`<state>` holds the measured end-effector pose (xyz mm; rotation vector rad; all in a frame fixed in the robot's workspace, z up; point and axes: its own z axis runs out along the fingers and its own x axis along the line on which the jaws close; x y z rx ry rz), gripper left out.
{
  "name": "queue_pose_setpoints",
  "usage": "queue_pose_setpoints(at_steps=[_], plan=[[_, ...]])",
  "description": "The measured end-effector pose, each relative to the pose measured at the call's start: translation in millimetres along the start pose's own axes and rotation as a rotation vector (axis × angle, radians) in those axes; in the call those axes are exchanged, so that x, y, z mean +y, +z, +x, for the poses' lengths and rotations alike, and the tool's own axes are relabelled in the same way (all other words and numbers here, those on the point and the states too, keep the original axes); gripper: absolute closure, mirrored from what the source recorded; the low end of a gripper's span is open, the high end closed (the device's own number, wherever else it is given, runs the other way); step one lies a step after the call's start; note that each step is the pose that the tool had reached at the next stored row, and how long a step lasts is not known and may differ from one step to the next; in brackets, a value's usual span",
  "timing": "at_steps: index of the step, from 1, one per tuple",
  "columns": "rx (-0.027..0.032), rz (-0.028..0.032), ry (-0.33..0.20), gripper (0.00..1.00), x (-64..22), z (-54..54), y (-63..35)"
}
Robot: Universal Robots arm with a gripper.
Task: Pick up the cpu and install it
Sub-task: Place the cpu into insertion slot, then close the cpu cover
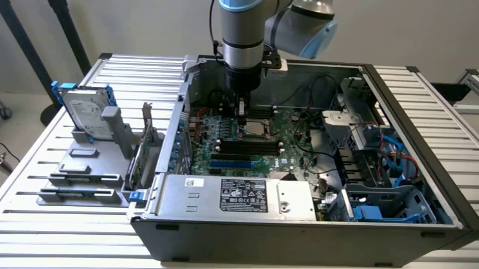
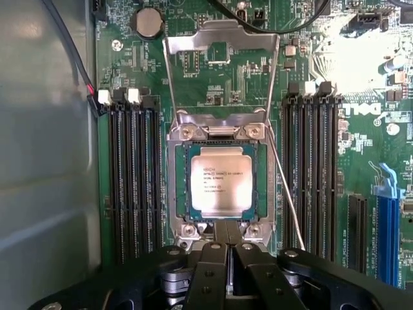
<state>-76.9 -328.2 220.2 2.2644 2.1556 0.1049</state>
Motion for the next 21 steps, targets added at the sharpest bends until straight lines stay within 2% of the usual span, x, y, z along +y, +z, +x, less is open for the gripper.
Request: queue_pose_setpoints(at_steps=[15,16,21], plan=[[0.0000,-0.0002,0.000,0.89,0.4,0.0,0.0],[0.0001,0.0000,0.000,0.89,2.5,0.1,0.1],[0.0035,0.0009,0.000,0.89,25.0,1.2,0.2]])
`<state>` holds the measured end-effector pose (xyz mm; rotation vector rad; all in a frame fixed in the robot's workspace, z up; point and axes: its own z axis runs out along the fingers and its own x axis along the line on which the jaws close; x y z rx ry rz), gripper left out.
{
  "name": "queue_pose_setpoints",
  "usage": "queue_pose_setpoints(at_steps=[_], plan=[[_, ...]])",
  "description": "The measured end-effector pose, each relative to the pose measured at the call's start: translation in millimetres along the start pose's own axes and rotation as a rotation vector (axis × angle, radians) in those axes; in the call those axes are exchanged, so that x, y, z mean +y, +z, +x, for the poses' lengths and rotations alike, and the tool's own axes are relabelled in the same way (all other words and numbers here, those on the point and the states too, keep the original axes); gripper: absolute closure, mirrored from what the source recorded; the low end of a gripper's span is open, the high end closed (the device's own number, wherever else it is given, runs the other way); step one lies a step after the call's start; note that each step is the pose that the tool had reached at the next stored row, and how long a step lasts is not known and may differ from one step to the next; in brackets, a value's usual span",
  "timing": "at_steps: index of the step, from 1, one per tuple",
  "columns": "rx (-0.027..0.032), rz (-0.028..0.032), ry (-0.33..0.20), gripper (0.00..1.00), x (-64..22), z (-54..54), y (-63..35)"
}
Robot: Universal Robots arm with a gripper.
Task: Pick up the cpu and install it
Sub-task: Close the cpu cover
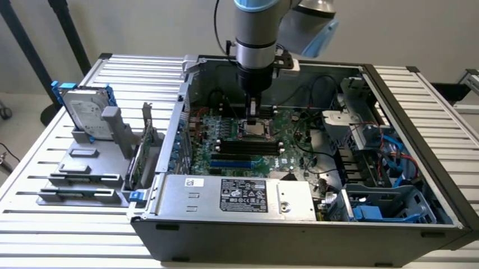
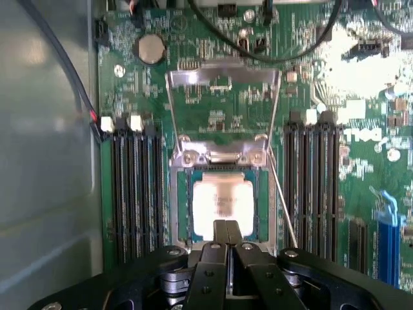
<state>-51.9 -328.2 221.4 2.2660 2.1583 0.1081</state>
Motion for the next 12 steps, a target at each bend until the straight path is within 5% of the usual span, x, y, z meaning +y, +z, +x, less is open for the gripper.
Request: queue_pose_setpoints(at_steps=[12], plan=[[0.0099,0.0057,0.001,0.89,56.0,3.8,-27.2]])
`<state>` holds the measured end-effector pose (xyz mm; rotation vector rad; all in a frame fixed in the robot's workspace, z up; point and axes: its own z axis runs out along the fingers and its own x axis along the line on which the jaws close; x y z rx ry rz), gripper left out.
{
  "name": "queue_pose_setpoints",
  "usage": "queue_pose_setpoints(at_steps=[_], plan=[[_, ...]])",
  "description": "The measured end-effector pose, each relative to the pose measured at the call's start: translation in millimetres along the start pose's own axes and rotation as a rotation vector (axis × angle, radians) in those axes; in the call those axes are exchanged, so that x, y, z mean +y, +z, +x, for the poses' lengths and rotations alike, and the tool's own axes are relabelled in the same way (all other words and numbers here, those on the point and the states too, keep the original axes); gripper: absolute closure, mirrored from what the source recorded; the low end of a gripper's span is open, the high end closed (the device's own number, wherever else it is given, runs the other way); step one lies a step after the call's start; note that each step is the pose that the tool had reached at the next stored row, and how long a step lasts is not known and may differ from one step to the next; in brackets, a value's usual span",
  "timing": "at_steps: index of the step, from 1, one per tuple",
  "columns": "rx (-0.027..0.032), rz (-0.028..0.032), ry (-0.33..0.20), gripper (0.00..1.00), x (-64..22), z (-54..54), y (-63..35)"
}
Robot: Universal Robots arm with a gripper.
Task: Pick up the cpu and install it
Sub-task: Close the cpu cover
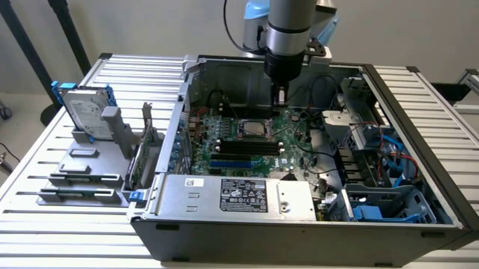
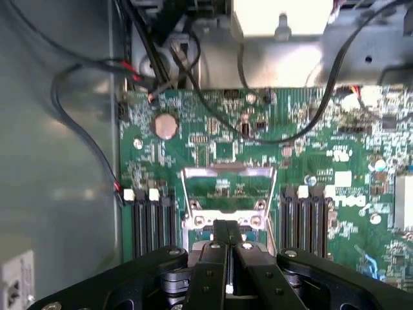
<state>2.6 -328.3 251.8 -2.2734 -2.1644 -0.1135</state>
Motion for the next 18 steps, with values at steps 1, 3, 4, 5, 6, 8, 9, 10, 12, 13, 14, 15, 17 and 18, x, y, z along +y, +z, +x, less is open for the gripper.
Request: queue_pose_setpoints(at_steps=[1,3,4,5,6,8,9,10,12,13,14,15,17,18], plan=[[0.0003,0.0006,0.000,0.89,4.6,0.3,-2.6],[0.0015,0.0016,0.000,0.89,13.9,1.0,-7.2],[0.0018,0.0021,0.000,0.89,18.4,1.2,-8.6],[0.0025,0.0025,0.000,0.89,23.1,1.4,-9.2],[0.0030,0.0028,0.000,0.89,27.6,1.5,-9.2],[0.0037,0.0035,0.000,0.89,37.0,1.6,-9.0],[0.0040,0.0038,0.000,0.89,41.5,1.6,-8.9],[0.0044,0.0040,0.000,0.89,46.0,1.6,-8.7],[0.0046,0.0042,0.000,0.89,53.3,1.7,-8.3],[0.0047,0.0042,0.000,0.89,55.1,1.8,-8.0],[0.0047,0.0042,0.000,0.89,56.5,1.7,-7.3],[0.0044,0.0043,0.000,0.89,56.9,1.4,-5.8],[0.0046,0.0042,0.001,0.89,56.8,0.9,-2.2],[0.0045,0.0042,0.001,0.89,56.7,0.7,-0.4]])
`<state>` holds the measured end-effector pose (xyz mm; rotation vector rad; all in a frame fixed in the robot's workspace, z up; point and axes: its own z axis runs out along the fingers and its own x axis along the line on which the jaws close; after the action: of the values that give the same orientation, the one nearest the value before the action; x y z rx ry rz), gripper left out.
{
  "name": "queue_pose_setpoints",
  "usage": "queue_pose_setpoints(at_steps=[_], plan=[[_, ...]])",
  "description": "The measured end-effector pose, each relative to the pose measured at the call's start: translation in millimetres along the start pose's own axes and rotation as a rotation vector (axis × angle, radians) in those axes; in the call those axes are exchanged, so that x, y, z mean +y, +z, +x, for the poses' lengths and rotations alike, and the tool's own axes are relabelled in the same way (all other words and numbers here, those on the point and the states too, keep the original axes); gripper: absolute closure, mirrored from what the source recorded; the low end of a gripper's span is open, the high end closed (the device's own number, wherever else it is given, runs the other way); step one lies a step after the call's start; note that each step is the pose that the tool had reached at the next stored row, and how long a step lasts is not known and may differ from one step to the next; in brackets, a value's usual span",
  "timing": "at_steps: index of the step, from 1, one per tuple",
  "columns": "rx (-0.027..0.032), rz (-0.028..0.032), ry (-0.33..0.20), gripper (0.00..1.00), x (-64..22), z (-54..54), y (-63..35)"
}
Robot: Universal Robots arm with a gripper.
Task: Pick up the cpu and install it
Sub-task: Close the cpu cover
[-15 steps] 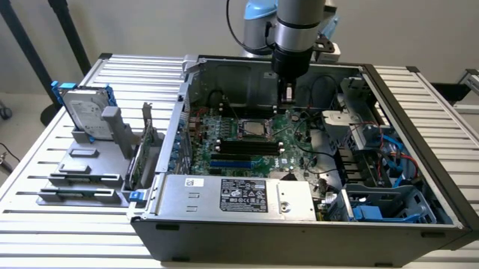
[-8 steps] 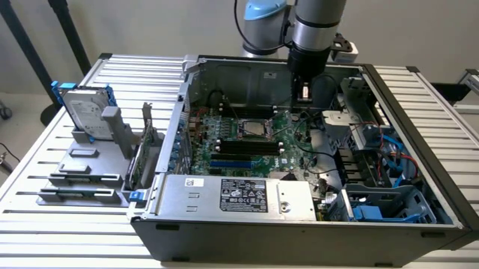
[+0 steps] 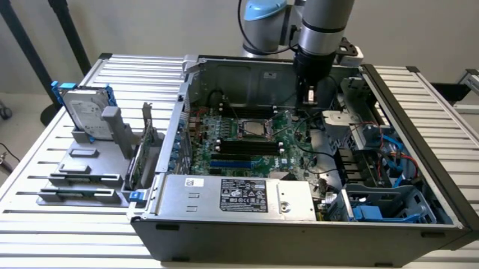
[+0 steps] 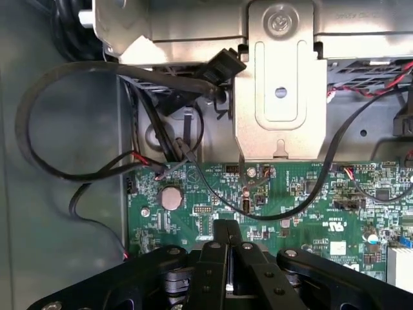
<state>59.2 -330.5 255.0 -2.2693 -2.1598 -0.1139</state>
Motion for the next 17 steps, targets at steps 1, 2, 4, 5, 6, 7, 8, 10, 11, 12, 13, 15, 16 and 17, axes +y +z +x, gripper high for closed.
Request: queue_pose_setpoints(at_steps=[1,2,4,5,6,7,8,10,11,12,13,15,16,17], plan=[[-0.0001,0.0000,0.000,0.89,-0.1,-0.2,1.8],[0.0000,0.0000,0.000,0.89,-0.1,-0.3,3.6],[0.0002,0.0000,0.000,0.89,-0.3,-0.6,7.2],[0.0000,0.0000,0.000,0.89,-0.4,-0.7,9.0],[-0.0001,0.0010,0.000,0.89,-0.4,-0.8,10.8],[-0.0002,0.0043,0.000,0.89,-0.4,-0.8,11.9],[-0.0006,0.0128,0.000,0.89,-0.4,-0.9,12.2],[-0.0030,0.0451,0.002,0.89,-0.4,-1.0,12.0],[-0.0045,0.0632,0.003,0.89,-0.3,-1.0,11.9],[-0.0056,0.0816,0.004,0.89,-0.3,-1.0,11.8],[-0.0066,0.0926,0.005,0.89,-0.1,-1.1,11.8],[-0.0050,0.1175,0.007,0.89,-0.8,-1.0,12.6],[-0.0069,0.1282,0.007,0.89,-0.8,-1.0,12.3],[-0.0081,0.1386,0.008,0.89,-1.0,-1.2,12.2]])
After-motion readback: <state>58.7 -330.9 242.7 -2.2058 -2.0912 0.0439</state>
